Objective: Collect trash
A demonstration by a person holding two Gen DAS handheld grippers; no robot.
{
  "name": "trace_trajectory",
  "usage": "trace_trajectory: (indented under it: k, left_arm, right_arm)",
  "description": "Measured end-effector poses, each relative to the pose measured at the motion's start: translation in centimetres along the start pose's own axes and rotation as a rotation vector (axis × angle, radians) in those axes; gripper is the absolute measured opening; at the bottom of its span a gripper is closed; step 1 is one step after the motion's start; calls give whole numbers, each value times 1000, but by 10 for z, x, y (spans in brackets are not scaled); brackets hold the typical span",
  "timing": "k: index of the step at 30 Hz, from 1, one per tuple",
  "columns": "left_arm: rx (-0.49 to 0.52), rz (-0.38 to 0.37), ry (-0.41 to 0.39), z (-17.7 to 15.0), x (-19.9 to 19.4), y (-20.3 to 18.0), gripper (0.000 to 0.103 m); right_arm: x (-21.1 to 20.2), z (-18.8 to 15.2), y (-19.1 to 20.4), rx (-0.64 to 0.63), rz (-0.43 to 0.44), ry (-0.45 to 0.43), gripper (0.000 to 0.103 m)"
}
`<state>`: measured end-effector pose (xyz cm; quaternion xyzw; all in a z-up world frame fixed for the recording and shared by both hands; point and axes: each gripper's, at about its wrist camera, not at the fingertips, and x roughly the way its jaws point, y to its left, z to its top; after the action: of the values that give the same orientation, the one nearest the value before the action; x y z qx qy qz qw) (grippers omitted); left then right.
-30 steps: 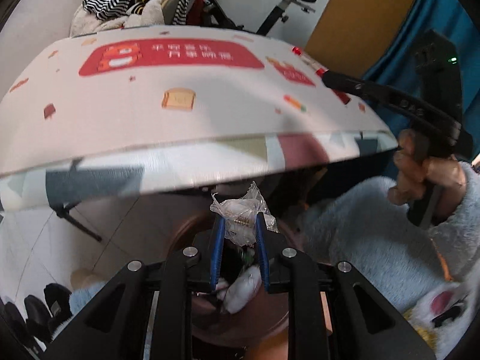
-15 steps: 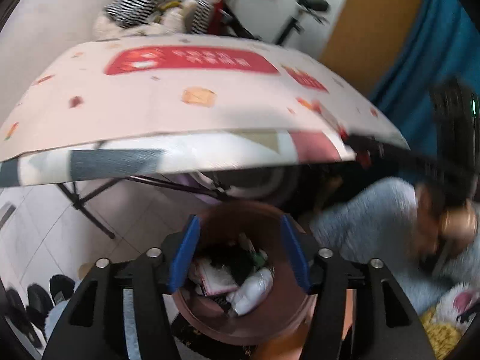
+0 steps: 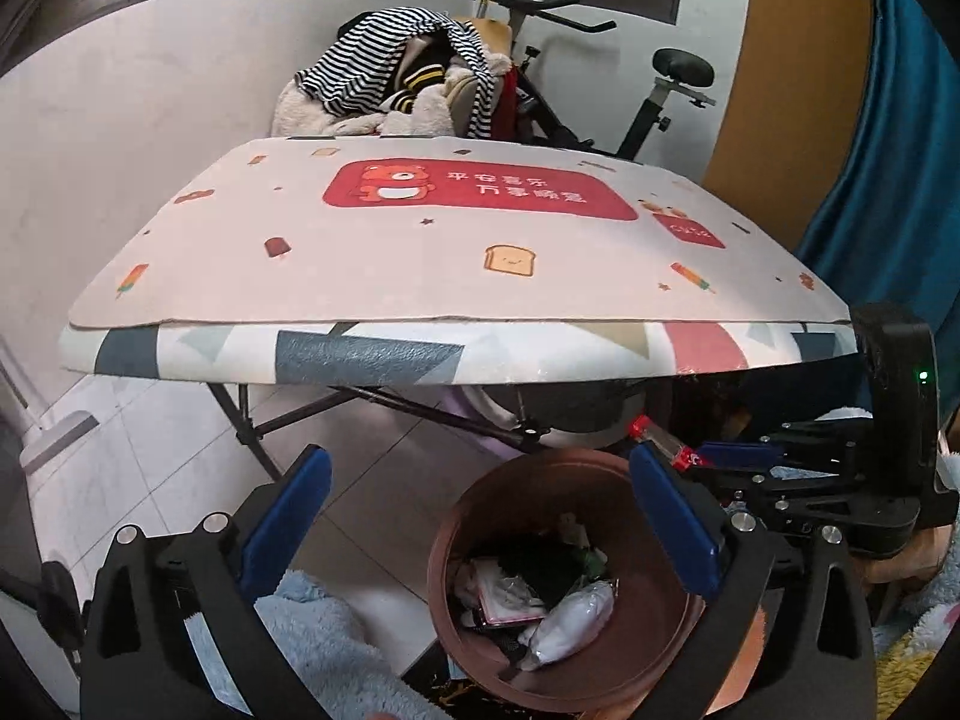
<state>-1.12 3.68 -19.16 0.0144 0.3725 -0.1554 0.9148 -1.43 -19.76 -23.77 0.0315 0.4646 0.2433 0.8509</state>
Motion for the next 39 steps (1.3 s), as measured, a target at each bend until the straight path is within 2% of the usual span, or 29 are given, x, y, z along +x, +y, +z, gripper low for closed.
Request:
trace_trajectory:
  k: [7,13,14,16,17,18,19,21,24,32,37,39]
  left_arm:
    - [33,52,-3,-4,4,-6,97]
    - [74,60,21,-6,10,-15,97]
    - [70,61,22,-6,11,-15,97]
    - [48,61,22,-6,11,-11,97]
    - [31,61,22,-6,10,-8,97]
    - [7,60,25,-6,11,-3,97]
    - [-16,60,27,-6,11,1,97]
    - [-67,62,28,-5,11,11,97]
    - [-126,57,24,-5,10,22,97]
    - [-189,75,-32,-4,-1,34,97]
    - [-158,87,-63,18,-9,27,97]
    - [-141,88,-119,40,-20,19,97]
  right_arm:
    - [20,-3,-4,21,-18,61,26]
    - [28,-4,-6,27,-48,91,29]
    - [29,-4,-6,28,-54,93,33]
    - [28,-4,-7,32,-62,91,50]
    - [27,-5,-9,34,-73,85,64]
    - [26,-5,-9,38,-82,78,71]
    - [25,-4,-11,44,-85,71,73]
    - [24,-4,-14,53,-91,69,89]
    - [24,-5,-17,62,-107,71,95]
    - [26,-5,-17,63,-121,86,97]
    - [0,12,-21,82,-162,0,97]
    - [-16,28,-24,91,-183,-39,97]
